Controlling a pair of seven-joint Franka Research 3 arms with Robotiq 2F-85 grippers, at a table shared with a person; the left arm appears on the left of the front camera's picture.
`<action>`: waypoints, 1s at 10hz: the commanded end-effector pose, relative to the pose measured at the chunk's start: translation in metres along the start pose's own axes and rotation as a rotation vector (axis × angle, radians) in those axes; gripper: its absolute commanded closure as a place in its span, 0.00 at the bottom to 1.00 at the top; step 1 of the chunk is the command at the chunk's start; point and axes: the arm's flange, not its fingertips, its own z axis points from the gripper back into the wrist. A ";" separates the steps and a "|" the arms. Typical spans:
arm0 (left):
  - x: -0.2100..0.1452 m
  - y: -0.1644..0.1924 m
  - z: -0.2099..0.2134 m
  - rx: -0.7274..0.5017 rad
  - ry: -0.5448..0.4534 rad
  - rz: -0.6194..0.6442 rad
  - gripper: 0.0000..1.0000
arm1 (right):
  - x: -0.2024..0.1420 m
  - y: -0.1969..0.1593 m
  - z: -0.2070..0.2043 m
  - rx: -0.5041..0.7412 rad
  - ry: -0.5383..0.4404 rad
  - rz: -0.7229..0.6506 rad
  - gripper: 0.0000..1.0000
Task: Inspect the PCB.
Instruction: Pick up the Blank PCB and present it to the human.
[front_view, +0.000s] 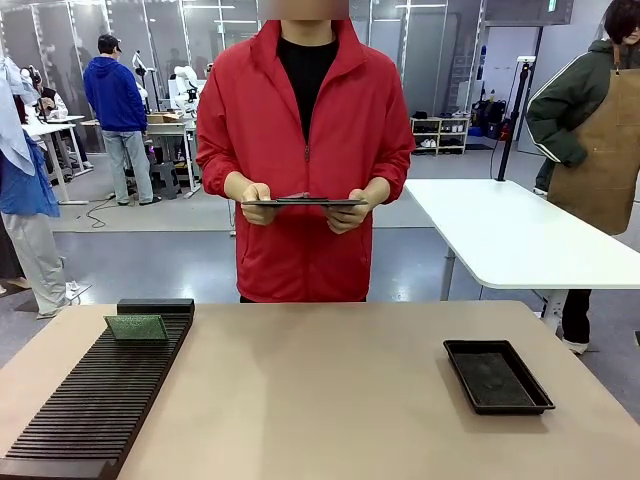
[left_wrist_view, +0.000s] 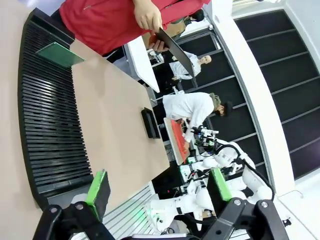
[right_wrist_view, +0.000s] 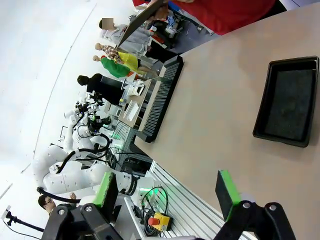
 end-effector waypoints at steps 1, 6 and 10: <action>0.013 -0.033 -0.022 0.129 0.048 -0.130 0.00 | -0.002 0.000 0.002 0.004 0.007 0.008 0.00; 0.059 -0.117 -0.144 0.639 0.293 -0.681 0.00 | -0.002 0.000 0.002 0.004 0.007 0.008 0.00; 0.084 -0.105 -0.259 0.752 0.648 -1.005 0.00 | -0.002 0.000 0.002 0.004 0.007 0.008 0.00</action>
